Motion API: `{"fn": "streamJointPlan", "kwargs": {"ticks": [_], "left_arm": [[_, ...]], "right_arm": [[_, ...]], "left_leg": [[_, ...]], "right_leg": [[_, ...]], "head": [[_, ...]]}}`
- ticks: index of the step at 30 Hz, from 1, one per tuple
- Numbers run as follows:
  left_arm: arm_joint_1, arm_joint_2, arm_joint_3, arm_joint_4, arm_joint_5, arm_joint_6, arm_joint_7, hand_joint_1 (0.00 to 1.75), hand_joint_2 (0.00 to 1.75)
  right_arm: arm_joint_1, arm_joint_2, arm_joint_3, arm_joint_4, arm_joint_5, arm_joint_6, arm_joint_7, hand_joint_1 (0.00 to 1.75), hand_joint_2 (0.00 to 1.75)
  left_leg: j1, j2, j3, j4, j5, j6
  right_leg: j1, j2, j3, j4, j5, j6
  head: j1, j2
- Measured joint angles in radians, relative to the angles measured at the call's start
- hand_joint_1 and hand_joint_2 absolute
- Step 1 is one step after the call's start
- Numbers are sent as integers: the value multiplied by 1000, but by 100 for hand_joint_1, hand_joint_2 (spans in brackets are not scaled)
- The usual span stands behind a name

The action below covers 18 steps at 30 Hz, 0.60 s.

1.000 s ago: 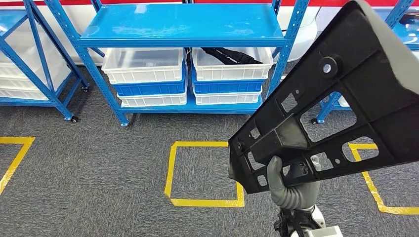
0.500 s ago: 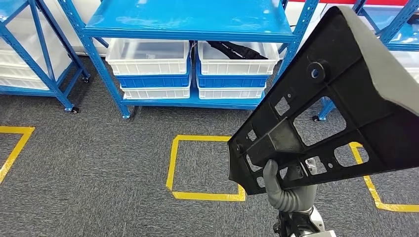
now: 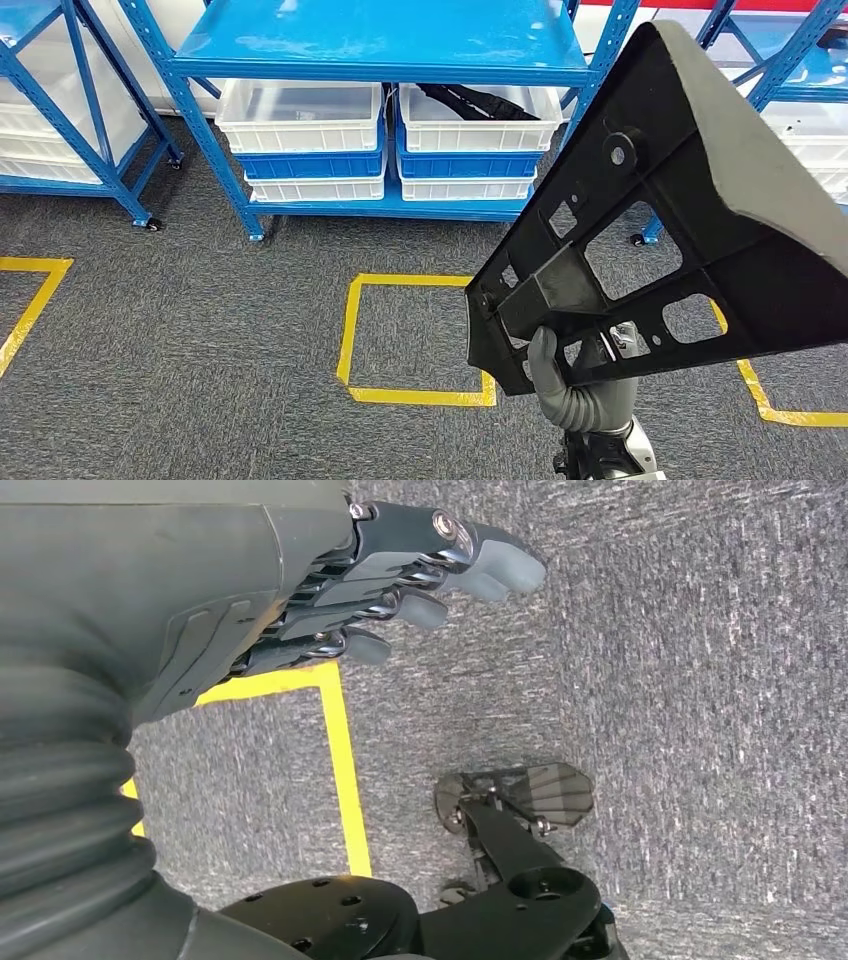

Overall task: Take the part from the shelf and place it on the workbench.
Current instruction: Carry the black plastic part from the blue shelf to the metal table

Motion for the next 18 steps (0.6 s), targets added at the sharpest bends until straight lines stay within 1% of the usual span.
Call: {"fn": "streamJointPlan", "kwargs": {"ticks": [1,2,3,4,5,6,7,8,9,10,11,12,13,14,15,16,17,18], "left_arm": [[0,-2,0,0,0,1,0,0,175],[-1,-3,0,0,-1,2,0,0,175],[-1,-5,0,0,-1,2,-1,0,175],[-2,-6,0,0,-1,2,-1,0,175],[-1,-6,0,0,-2,2,-1,0,175],[-1,-7,0,0,-2,2,0,0,175],[-1,-8,0,0,-2,2,0,0,175],[-1,-9,0,0,-3,2,0,0,175],[-1,-10,0,0,-3,2,0,0,175],[-1,-9,0,0,-3,2,0,0,175],[-2,-8,0,-1,-4,2,0,0,175],[-1,-8,0,-1,-4,2,0,0,175],[-1,-6,0,-2,-5,2,0,0,175],[1,-7,0,-1,-6,3,0,0,175],[2,-7,0,-1,-6,3,0,0,175],[3,-7,0,-1,-6,3,0,0,175],[3,-8,0,-1,-6,3,0,0,175],[2,-8,0,-1,-6,3,0,0,175]], "right_arm": [[1,0,0,-1,4,-1,0,175,175],[1,-1,0,-2,8,-3,1,175,175],[2,-1,0,-2,12,-4,1,175,175],[3,-2,0,-3,15,-6,2,175,175],[5,-3,0,-3,17,-6,2,175,175],[7,-3,0,-3,19,-8,3,175,175],[9,-4,0,-3,21,-9,4,175,175],[10,-5,0,-3,21,-9,4,175,175],[11,-6,0,-3,22,-10,5,175,175],[11,-7,0,-2,23,-10,5,175,175],[11,-8,0,-2,23,-10,5,175,175],[12,-8,0,-2,24,-11,5,175,175],[13,-9,0,-2,25,-12,6,175,175],[14,-9,0,-3,25,-13,6,175,175],[14,-10,-1,-3,26,-13,6,175,175],[15,-10,-1,-3,26,-13,7,175,175],[15,-10,-1,-3,26,-13,7,175,175],[15,-10,-1,-3,27,-13,7,175,175]], "left_leg": [[4,1,4,-12,8,8],[9,2,8,-26,16,14],[13,2,10,-33,21,16],[14,2,8,-36,23,16],[16,0,4,-36,25,14],[17,-1,1,-36,26,11],[20,-4,-1,-35,28,7],[25,-8,-2,-35,30,0],[31,-13,-4,-33,31,-8],[34,-18,-6,-30,31,-19],[35,-23,-8,-26,30,-29],[34,-27,-10,-24,31,-39],[33,-30,-11,-24,34,-48],[35,-32,-12,-26,37,-54],[37,-33,-13,-28,40,-59],[39,-28,-17,-18,31,-61],[40,-21,-30,11,11,-62],[39,-13,-51,62,-21,-60]], "right_leg": [[-1,0,-3,8,-6,3],[0,1,-17,35,-21,3],[-2,2,-41,82,-45,2],[-5,2,-72,144,-73,1],[-9,3,-103,207,-96,3],[-14,3,-124,251,-108,9],[-20,3,-129,259,-105,19],[-26,3,-112,225,-86,35],[-34,3,-78,159,-57,52],[-39,7,-45,91,-33,66],[-43,11,-20,38,-15,68],[-43,15,-6,11,-7,61],[-40,18,-5,8,-6,48],[-37,17,-7,12,-4,32],[-35,14,-7,15,-1,20],[-34,11,-10,17,2,12],[-33,8,-11,17,4,4],[-31,4,-12,16,6,-3]], "head": [[1,0],[3,0],[4,0],[6,0],[6,0],[6,0],[6,0],[6,0],[6,0],[7,0],[9,0],[10,0],[10,0],[10,0],[9,0],[7,0],[5,0],[3,0]]}}
